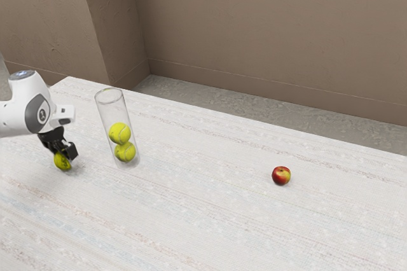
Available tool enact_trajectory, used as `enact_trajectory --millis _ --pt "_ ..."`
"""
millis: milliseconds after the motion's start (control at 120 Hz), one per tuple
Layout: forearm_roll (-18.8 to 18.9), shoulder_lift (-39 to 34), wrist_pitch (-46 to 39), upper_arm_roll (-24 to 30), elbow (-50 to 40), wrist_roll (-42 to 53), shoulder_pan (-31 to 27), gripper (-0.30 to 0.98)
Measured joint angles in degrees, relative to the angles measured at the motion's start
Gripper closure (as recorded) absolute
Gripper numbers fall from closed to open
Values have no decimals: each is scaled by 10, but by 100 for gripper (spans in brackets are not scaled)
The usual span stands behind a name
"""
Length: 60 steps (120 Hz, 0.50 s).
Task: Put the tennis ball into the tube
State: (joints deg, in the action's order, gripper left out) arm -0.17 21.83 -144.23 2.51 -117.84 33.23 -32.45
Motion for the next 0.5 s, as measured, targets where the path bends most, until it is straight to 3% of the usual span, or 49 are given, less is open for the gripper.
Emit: enact_trajectory --millis 100,317,500 --pt "-4 -40 21 2 -8 2 1 31" --pt "-20 -247 146 41 -14 -14 7 35" --pt "-19 -244 221 79 88 -38 29 33"
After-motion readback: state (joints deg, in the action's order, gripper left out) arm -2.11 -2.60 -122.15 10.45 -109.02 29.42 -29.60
